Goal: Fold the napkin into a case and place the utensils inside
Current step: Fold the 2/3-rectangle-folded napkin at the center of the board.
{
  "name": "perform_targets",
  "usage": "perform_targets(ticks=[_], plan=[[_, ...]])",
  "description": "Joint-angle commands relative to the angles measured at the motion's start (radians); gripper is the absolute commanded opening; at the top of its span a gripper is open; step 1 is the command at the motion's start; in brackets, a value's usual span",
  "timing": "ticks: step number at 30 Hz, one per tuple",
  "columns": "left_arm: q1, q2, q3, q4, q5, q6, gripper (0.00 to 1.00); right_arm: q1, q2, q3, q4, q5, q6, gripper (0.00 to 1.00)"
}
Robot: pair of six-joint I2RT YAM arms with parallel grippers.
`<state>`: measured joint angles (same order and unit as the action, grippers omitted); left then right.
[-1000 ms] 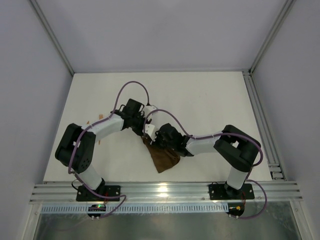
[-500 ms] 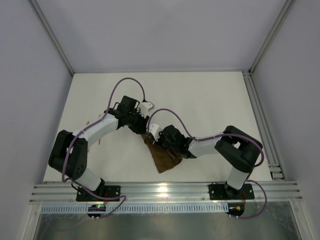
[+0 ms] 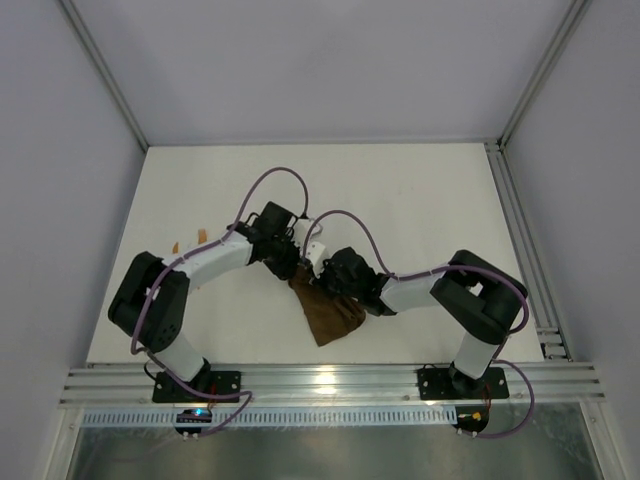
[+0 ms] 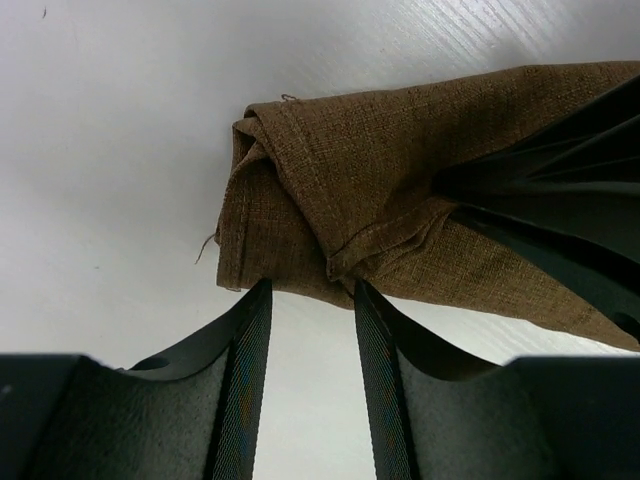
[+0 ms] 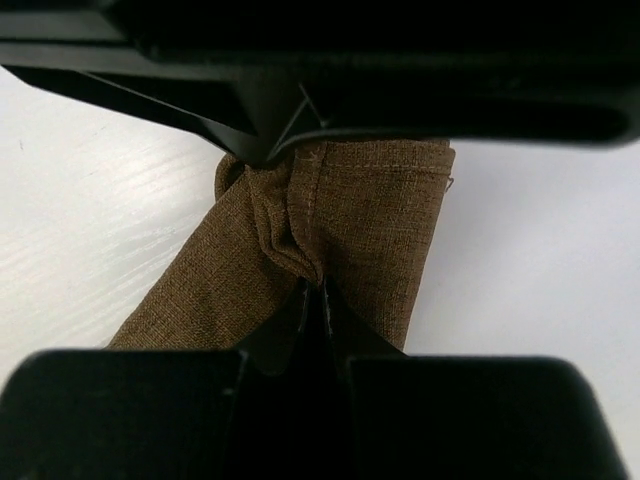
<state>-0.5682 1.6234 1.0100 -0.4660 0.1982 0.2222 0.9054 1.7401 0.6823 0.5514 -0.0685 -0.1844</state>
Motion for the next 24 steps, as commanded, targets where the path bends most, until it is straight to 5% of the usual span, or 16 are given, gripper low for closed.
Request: perform_targets(ticks=[1,9,16,24], plan=[[-0.019,0.013,0.002,0.05,-0.026,0.022,0.41,-0.003,-0.034,0.008,0.059,-0.024,0.02,0.03],[-0.029,0.062,0.006,0.078,-0.08,0.017,0.36,-0.013,-0.051,-0.013,0.053,-0.027,0.005,0.03],[-0.027,0.05,0.004,0.089,-0.079,-0.015,0.04,-0.014,-0.062,-0.012,0.022,-0.045,-0.019,0.03],[-0.027,-0.031,0.009,0.06,-0.003,-0.053,0.0,-0.008,-0.077,0.083,-0.128,0.056,0.028,0.03]])
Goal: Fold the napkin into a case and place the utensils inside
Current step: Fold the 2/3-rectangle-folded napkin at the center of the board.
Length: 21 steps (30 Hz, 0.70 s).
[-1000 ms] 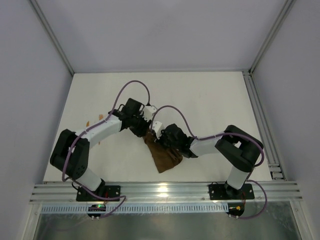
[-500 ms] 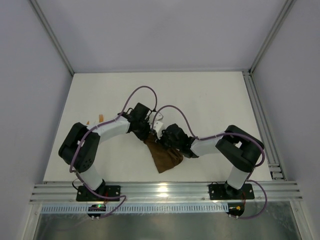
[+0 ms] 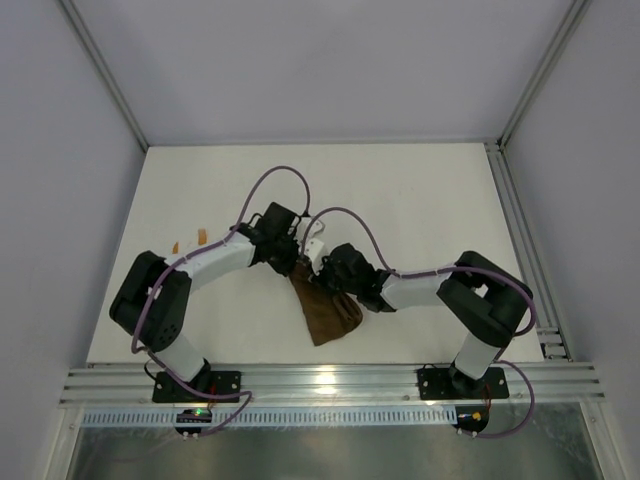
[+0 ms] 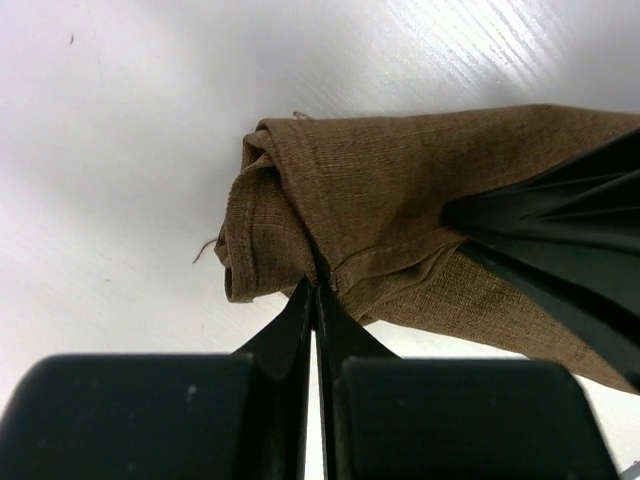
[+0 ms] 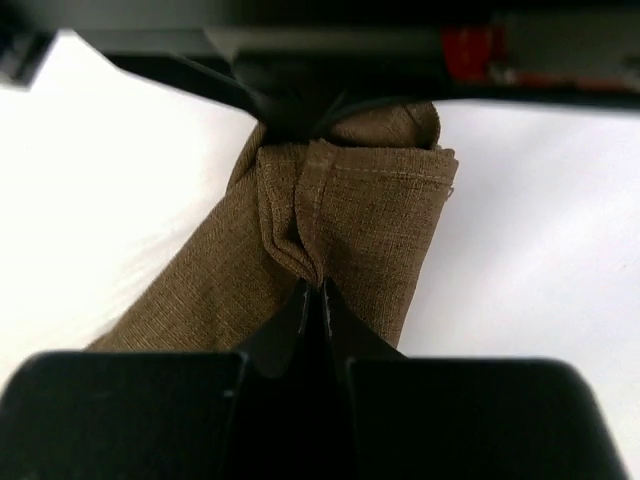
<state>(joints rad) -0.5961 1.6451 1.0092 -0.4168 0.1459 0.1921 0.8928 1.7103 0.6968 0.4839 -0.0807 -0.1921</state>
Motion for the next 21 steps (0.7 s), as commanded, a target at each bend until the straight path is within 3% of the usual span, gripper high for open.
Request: perform_targets(ticks=[1,9,15,21], plan=[[0.001,-0.05,0.02,0.004,0.066,-0.029,0.0,0.008,-0.04,0.084,-0.083,0.076,0.052,0.03],[0.001,0.019,0.071,-0.022,0.063,-0.069,0.04,0.051,0.005,0.162,-0.131,0.139,0.158,0.03],[0.002,0.016,0.063,0.001,0.012,-0.088,0.03,0.049,0.069,0.168,-0.068,0.044,0.308,0.03],[0.082,0.005,0.058,-0.008,0.09,-0.105,0.02,0.047,0.101,0.178,-0.143,0.156,0.407,0.03]])
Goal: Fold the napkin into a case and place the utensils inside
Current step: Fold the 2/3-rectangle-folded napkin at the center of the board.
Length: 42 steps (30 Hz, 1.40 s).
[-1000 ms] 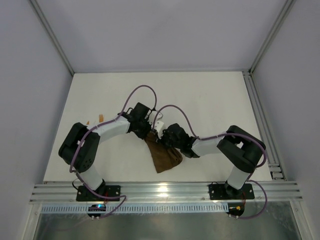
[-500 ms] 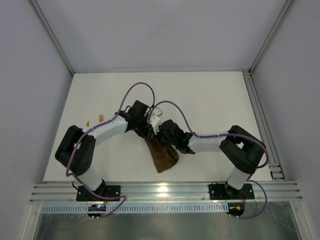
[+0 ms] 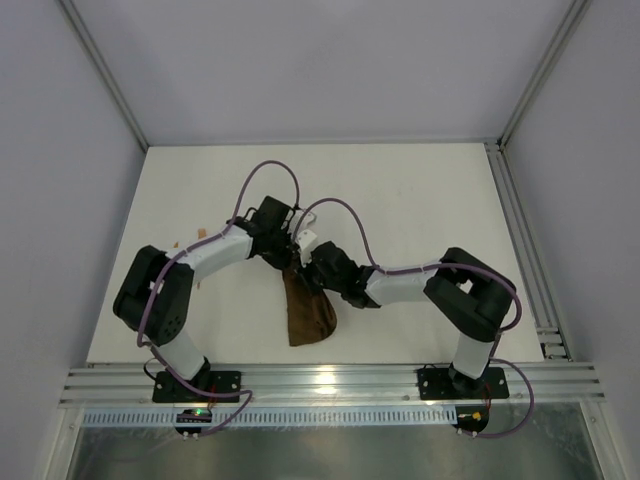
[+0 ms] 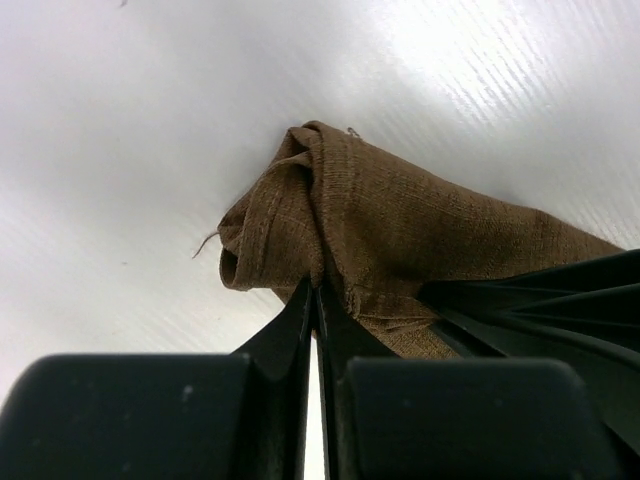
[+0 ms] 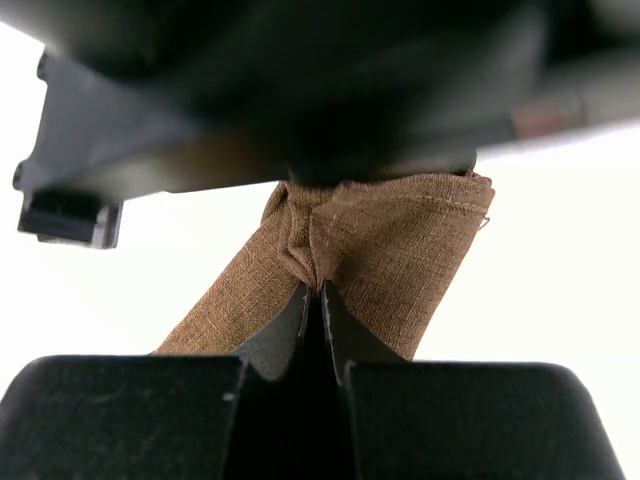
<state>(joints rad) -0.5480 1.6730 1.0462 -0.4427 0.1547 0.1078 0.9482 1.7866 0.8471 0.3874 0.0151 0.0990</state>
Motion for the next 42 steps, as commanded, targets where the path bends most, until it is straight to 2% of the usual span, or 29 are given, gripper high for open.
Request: perform_targets(ticks=[1,2,3,4,8,11,14,19,25,28,31,32,33,35,39,42], plan=[[0.045,-0.025,0.023,0.01,0.097,-0.014,0.03,-0.008,0.045,0.038,-0.059,0.066,0.117,0.03],[0.046,-0.025,0.023,0.007,0.111,-0.011,0.06,-0.008,0.054,0.044,-0.073,0.075,0.123,0.03],[0.046,-0.027,0.023,0.006,0.12,-0.008,0.16,-0.008,0.065,0.046,-0.077,0.08,0.125,0.03],[0.046,-0.029,0.021,0.002,0.118,-0.007,0.2,-0.009,0.08,0.055,-0.084,0.083,0.126,0.03],[0.056,-0.024,0.021,0.01,0.079,-0.005,0.24,-0.008,0.086,0.055,-0.094,0.085,0.131,0.03],[0.06,-0.024,0.023,0.028,0.03,-0.004,0.18,-0.008,0.079,0.056,-0.104,0.101,0.127,0.03],[0.062,-0.032,0.021,0.039,0.051,-0.007,0.01,-0.008,0.074,0.06,-0.108,0.098,0.12,0.03],[0.062,-0.093,-0.005,0.076,0.157,-0.02,0.0,-0.008,0.065,0.056,-0.113,0.103,0.131,0.03],[0.071,-0.139,-0.021,0.094,0.209,-0.033,0.0,-0.009,0.063,0.046,-0.098,0.1,0.143,0.03],[0.086,-0.124,-0.021,0.096,0.221,-0.04,0.07,-0.008,0.063,0.046,-0.091,0.094,0.146,0.03],[0.099,-0.096,-0.026,0.104,0.218,-0.045,0.22,-0.009,0.063,0.041,-0.082,0.094,0.142,0.03],[0.1,-0.087,-0.025,0.096,0.204,-0.043,0.31,-0.009,0.06,0.04,-0.079,0.094,0.137,0.03],[0.1,-0.076,-0.022,0.093,0.181,-0.043,0.33,-0.009,0.059,0.037,-0.076,0.097,0.139,0.03],[0.102,-0.047,-0.006,0.078,0.119,-0.049,0.33,-0.008,0.054,0.027,-0.068,0.105,0.14,0.03],[0.154,-0.025,0.014,0.075,0.157,-0.086,0.24,-0.009,0.057,0.018,-0.058,0.106,0.14,0.03],[0.172,-0.045,0.014,0.082,0.236,-0.086,0.31,-0.009,0.063,0.017,-0.053,0.106,0.14,0.03]])
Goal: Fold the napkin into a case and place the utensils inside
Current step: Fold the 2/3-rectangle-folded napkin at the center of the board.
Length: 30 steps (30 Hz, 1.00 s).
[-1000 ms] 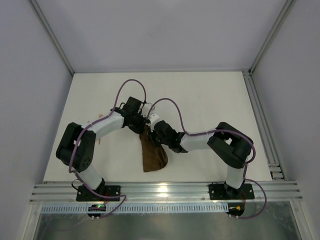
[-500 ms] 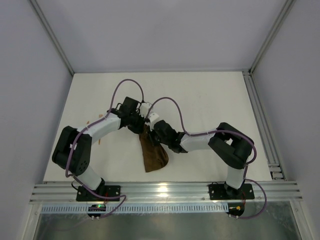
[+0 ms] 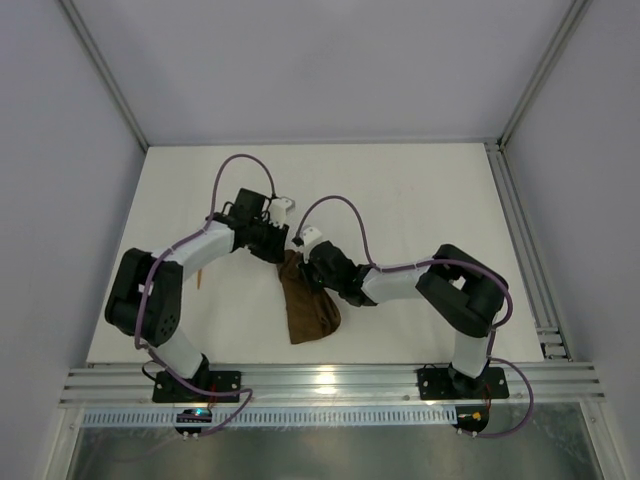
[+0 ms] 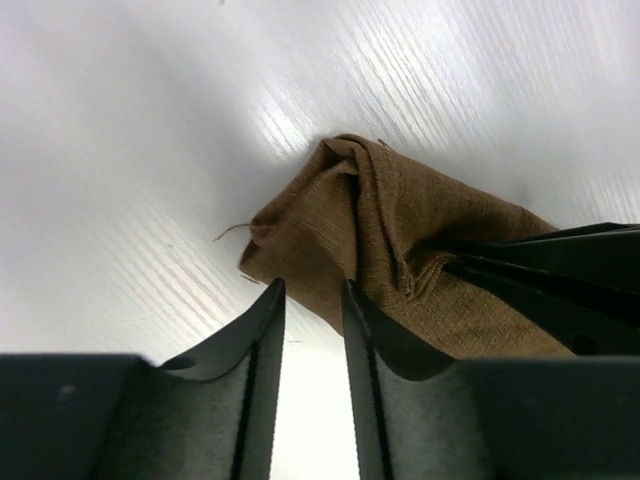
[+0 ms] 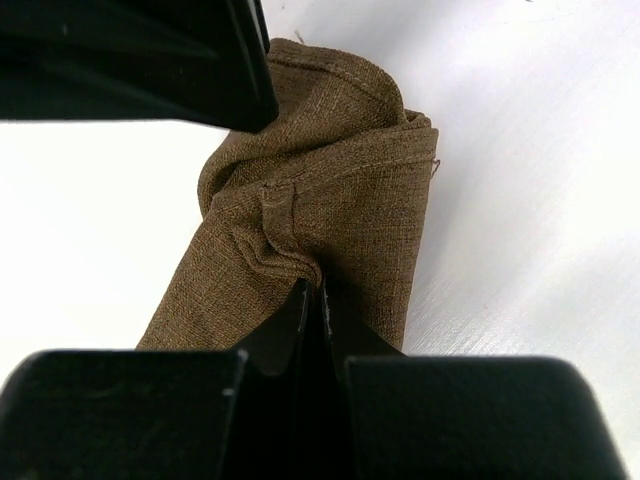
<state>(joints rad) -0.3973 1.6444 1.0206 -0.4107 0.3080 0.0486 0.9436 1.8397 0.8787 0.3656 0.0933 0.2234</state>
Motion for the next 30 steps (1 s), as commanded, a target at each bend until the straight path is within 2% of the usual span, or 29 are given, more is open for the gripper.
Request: perform_targets(ticks=[1,7,11,20,24,25,27,28,30], plan=[[0.021,-0.024,0.036,0.055,0.094,-0.023,0.33,-0.003,0.01,-0.015,-0.031,0.026,0.016,0.03],[0.021,-0.067,0.006,0.061,0.172,0.013,0.47,-0.003,0.015,-0.011,-0.027,0.025,0.016,0.03],[-0.001,-0.046,-0.02,0.072,0.128,0.033,0.52,-0.003,0.01,-0.014,-0.019,0.025,0.019,0.03],[-0.032,0.044,-0.008,0.056,0.045,0.043,0.5,-0.003,0.007,-0.014,-0.011,0.025,0.024,0.03],[-0.034,0.077,0.016,0.049,0.01,0.024,0.38,-0.003,0.004,-0.014,-0.011,0.02,0.024,0.03],[-0.034,0.08,0.018,0.052,0.006,0.019,0.31,-0.003,0.003,-0.015,-0.011,0.016,0.015,0.03],[-0.034,0.095,0.035,0.043,-0.007,0.011,0.21,-0.003,-0.002,-0.014,-0.011,0.011,0.004,0.04],[-0.034,0.101,0.038,0.039,-0.009,0.01,0.13,-0.003,-0.003,-0.014,-0.01,0.008,-0.015,0.06],[-0.034,0.104,0.041,0.036,-0.007,0.008,0.07,-0.003,-0.013,-0.023,-0.007,0.003,-0.028,0.16]])
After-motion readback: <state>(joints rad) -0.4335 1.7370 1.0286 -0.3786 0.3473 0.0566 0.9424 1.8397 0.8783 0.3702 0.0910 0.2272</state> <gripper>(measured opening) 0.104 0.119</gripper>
